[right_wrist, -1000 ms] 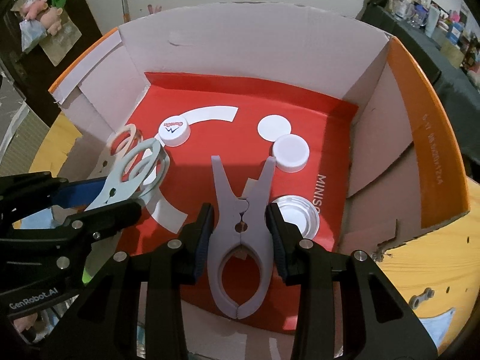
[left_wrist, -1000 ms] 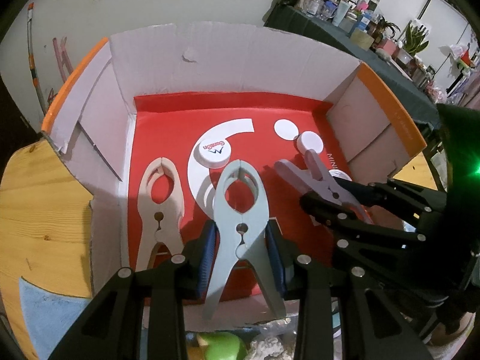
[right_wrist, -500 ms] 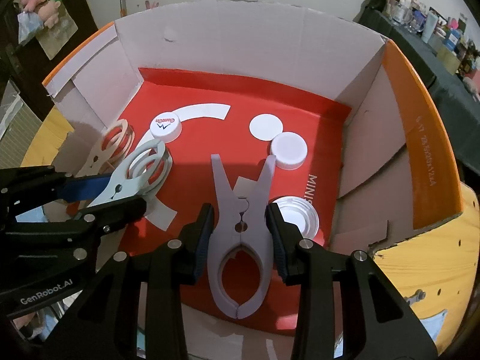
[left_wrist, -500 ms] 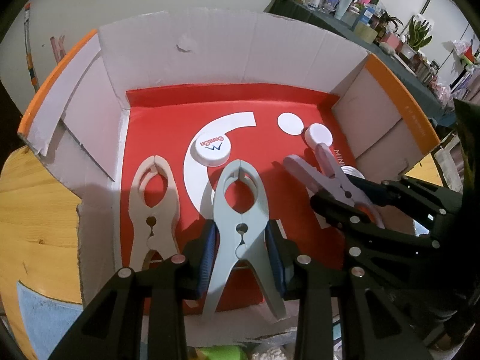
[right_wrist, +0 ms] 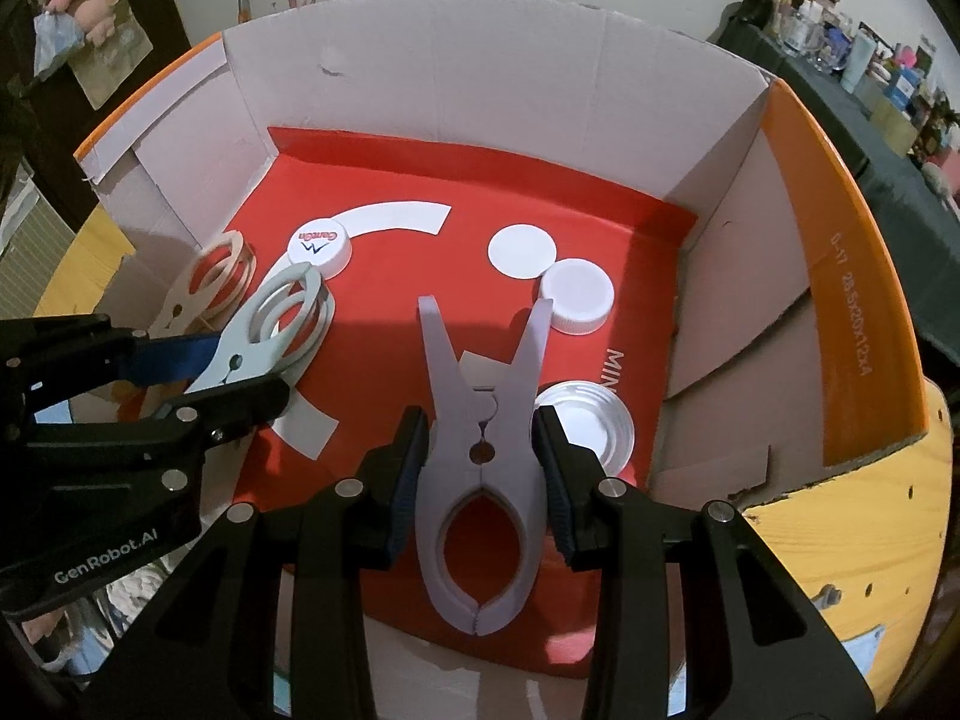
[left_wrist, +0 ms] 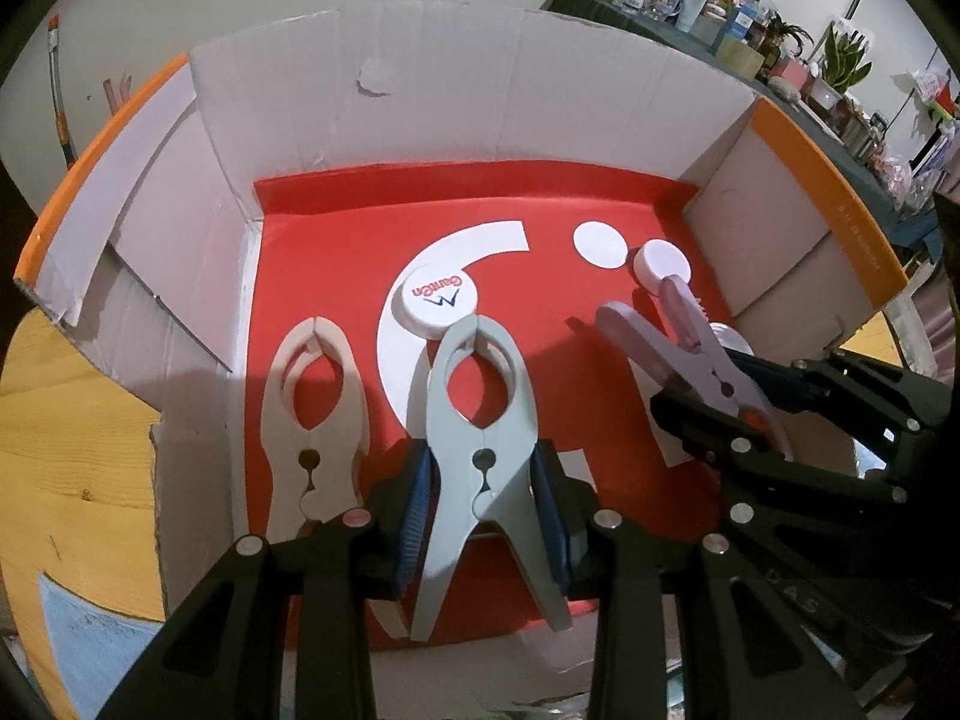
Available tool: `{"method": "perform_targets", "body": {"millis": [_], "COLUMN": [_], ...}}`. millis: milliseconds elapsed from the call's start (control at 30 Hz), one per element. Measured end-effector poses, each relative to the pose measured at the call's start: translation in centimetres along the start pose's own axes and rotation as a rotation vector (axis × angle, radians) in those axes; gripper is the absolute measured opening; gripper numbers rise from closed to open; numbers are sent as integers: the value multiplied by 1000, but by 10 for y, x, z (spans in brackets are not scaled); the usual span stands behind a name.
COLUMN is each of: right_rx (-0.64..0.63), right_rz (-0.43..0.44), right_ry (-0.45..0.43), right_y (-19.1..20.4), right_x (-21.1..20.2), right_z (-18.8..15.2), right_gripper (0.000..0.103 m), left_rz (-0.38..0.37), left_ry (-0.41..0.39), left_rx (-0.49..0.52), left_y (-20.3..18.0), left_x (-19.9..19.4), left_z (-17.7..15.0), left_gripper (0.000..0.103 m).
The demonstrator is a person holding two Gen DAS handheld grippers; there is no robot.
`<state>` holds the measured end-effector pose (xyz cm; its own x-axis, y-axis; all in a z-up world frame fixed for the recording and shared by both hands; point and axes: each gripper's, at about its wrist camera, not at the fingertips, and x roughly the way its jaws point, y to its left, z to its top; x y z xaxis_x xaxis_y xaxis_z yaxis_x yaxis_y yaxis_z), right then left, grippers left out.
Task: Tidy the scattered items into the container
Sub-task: 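Lower the grey clip and the lavender clip onto the box's red floor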
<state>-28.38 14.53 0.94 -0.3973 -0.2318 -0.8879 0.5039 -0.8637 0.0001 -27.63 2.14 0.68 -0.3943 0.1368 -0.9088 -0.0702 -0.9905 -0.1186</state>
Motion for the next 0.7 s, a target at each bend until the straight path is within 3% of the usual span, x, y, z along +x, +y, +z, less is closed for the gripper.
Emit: {"method": "perform_targets", "body": {"millis": [700], "right_rx": [-25], "right_rz": [-25], "right_ry": [1], "right_y": [12], "right_x": [5], "right_z": [1], "right_gripper": [34], "left_rz": [27], "left_ry": [-5], "left_rx": [32], "left_y": [-2], "left_x": [-6], "left_z": [-5], "left_gripper": [36]}}
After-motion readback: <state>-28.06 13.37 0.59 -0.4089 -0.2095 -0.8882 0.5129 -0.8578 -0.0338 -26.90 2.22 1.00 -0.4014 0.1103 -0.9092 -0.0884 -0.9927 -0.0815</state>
